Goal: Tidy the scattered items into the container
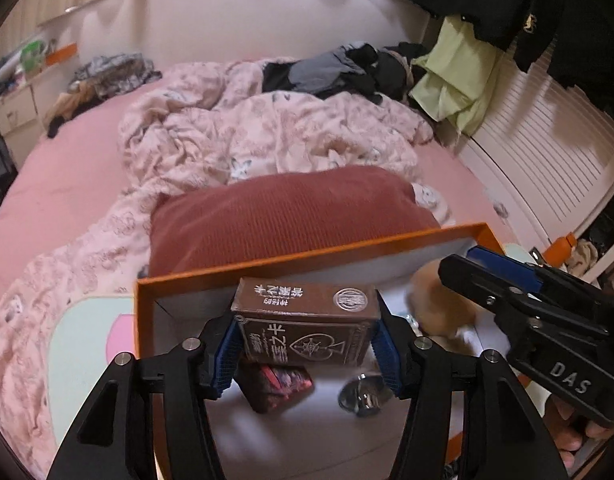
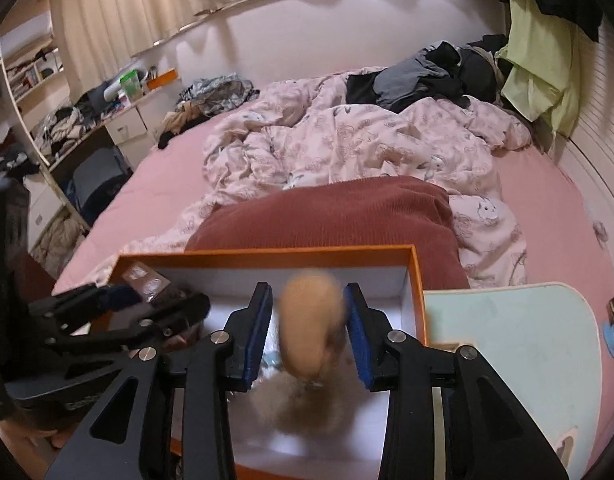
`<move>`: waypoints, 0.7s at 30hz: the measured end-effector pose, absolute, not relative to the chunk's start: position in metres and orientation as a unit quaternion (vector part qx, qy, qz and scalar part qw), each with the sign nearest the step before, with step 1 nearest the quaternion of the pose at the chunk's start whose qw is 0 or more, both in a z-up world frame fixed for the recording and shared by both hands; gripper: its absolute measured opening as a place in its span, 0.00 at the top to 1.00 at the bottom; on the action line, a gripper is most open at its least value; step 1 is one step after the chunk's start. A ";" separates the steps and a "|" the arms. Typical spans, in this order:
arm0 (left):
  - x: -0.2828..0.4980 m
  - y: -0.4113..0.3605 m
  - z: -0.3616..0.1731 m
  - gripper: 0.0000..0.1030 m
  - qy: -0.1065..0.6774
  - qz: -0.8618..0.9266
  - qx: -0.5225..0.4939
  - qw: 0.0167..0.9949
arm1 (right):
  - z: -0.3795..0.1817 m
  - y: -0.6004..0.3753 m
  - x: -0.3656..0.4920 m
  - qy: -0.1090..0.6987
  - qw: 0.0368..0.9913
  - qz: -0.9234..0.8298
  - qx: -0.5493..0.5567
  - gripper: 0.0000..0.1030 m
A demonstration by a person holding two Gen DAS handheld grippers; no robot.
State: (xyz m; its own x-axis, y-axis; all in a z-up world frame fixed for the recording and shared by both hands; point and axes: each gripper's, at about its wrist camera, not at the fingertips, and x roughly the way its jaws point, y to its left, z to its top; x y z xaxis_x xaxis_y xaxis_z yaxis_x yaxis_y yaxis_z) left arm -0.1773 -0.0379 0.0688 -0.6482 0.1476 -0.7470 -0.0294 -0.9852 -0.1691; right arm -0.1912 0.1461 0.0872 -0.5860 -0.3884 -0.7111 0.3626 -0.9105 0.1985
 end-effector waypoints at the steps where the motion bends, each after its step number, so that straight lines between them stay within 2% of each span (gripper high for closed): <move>1: -0.176 -0.038 0.071 0.32 -0.072 0.906 -0.414 0.048 | 0.089 0.146 -0.191 -0.018 0.211 -0.892 0.400 0.59; 2: -0.174 -0.040 0.072 0.31 -0.073 0.907 -0.411 0.047 | 0.092 0.146 -0.189 -0.018 0.209 -0.895 0.394 0.52; 5: -0.166 -0.045 0.077 0.27 -0.080 0.910 -0.403 0.051 | 0.103 0.150 -0.180 -0.019 0.203 -0.907 0.368 0.42; 9: -0.145 -0.052 0.086 0.25 -0.078 0.918 -0.386 0.054 | 0.111 0.162 -0.165 -0.039 0.209 -0.908 0.361 0.42; 13: -0.105 -0.058 0.100 0.14 -0.060 0.935 -0.347 0.051 | 0.117 0.174 -0.140 -0.048 0.203 -0.914 0.348 0.42; 16: -0.071 -0.061 0.106 0.05 -0.045 0.947 -0.317 0.041 | 0.120 0.177 -0.115 -0.017 0.182 -0.928 0.326 0.42; 21: -0.018 -0.054 0.088 0.05 -0.041 0.943 -0.325 0.060 | 0.105 0.180 -0.072 0.019 0.188 -0.923 0.335 0.42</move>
